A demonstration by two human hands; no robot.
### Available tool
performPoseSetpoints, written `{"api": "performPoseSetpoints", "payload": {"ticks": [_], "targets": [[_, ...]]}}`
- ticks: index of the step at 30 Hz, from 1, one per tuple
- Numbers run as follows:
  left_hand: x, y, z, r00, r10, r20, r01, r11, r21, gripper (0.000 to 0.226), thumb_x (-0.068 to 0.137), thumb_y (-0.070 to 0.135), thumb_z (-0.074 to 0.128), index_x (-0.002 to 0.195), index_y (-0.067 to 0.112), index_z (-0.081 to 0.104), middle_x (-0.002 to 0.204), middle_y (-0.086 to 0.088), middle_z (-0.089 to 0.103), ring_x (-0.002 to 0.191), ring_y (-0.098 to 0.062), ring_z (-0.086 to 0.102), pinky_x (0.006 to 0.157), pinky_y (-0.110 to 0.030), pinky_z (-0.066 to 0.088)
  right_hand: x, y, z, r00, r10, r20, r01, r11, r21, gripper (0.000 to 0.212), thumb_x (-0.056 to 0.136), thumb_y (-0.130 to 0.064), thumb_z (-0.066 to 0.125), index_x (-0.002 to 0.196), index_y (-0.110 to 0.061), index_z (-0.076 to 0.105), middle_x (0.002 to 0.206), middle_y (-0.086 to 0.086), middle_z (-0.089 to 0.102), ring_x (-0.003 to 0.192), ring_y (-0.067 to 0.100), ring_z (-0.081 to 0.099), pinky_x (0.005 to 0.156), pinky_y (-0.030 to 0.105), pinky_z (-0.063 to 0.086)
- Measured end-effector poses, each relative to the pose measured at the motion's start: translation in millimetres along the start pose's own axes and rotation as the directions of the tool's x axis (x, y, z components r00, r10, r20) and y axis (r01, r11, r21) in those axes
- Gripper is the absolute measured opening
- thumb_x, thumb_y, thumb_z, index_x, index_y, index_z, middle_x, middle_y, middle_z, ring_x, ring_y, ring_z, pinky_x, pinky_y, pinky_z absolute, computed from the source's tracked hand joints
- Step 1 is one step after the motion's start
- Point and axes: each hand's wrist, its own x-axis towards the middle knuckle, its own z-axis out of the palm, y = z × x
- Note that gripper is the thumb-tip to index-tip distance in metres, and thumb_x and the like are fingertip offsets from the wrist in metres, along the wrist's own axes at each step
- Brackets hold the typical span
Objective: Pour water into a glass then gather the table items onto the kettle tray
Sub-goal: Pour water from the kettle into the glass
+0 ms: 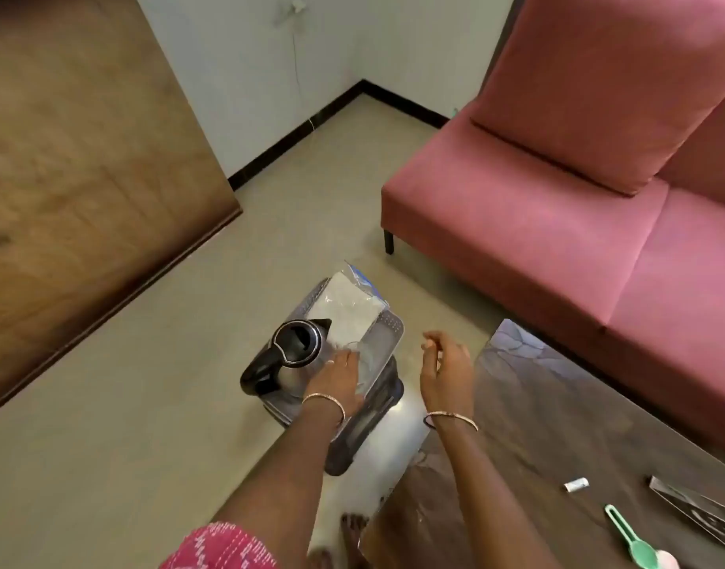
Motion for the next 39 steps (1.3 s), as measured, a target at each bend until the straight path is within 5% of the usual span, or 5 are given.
{"api": "performPoseSetpoints", "payload": {"ticks": [6, 12, 19, 29, 39], "targets": [[71.2, -6.5, 16.6, 0.997, 0.014, 0.075, -0.032, 0.971, 0.236, 0.092, 0.086, 0.031, 0.065, 0.150, 0.003, 0.006, 0.158, -0.018, 0.010, 0.148, -0.029, 0.009, 0.120, -0.036, 0.016, 19.4, 16.9, 11.4, 0.984, 0.038, -0.173, -0.018, 0.993, 0.113, 0.024, 0.091, -0.020, 0.046, 0.101, -0.021, 0.067, 0.085, -0.008, 0.068, 0.081, 0.020, 0.062, 0.069, 0.040, 0.054], [106.8, -13.9, 43.6, 0.989, -0.013, 0.148, -0.036, 0.946, 0.322, 0.097, 0.079, 0.024, 0.074, 0.149, 0.008, 0.009, 0.154, -0.016, 0.020, 0.142, -0.029, 0.026, 0.114, -0.038, 0.031, 22.4, 41.4, 29.8, 0.975, 0.103, -0.197, -0.086, 0.992, 0.094, 0.022, 0.093, -0.013, 0.050, 0.103, -0.021, 0.067, 0.082, -0.014, 0.069, 0.084, 0.007, 0.056, 0.069, 0.006, 0.039], [126.4, -18.1, 53.5, 0.991, 0.067, 0.117, -0.106, 0.922, 0.372, 0.046, 0.092, 0.010, 0.052, 0.135, 0.008, 0.033, 0.126, -0.014, 0.048, 0.116, -0.028, 0.050, 0.091, -0.038, 0.045, 16.9, 49.1, 47.5, 0.968, 0.162, -0.190, -0.150, 0.986, 0.079, 0.022, 0.093, -0.005, 0.055, 0.103, -0.019, 0.069, 0.081, -0.008, 0.070, 0.081, 0.008, 0.054, 0.066, 0.003, 0.037], [108.9, -30.0, 34.2, 0.951, 0.298, 0.082, -0.305, 0.868, 0.392, 0.069, 0.071, 0.030, 0.078, 0.124, 0.011, 0.038, 0.117, -0.010, 0.049, 0.103, -0.026, 0.054, 0.083, -0.034, 0.049, 12.2, 26.0, 45.0, 0.955, 0.186, -0.230, -0.168, 0.981, 0.093, 0.021, 0.092, -0.002, 0.056, 0.101, -0.015, 0.069, 0.079, -0.007, 0.070, 0.083, 0.011, 0.058, 0.067, 0.005, 0.041], [-17.7, -66.8, -36.5, 0.932, 0.189, -0.309, -0.293, 0.895, -0.337, 0.082, 0.051, 0.031, 0.074, 0.127, 0.028, 0.043, 0.116, 0.004, 0.041, 0.089, -0.019, 0.058, 0.070, -0.025, 0.053, -14.8, -31.7, 38.9, 0.955, 0.250, -0.158, -0.200, 0.940, 0.275, 0.019, 0.095, -0.006, 0.055, 0.099, -0.019, 0.070, 0.077, -0.007, 0.071, 0.076, 0.012, 0.065, 0.063, 0.013, 0.045]]}}
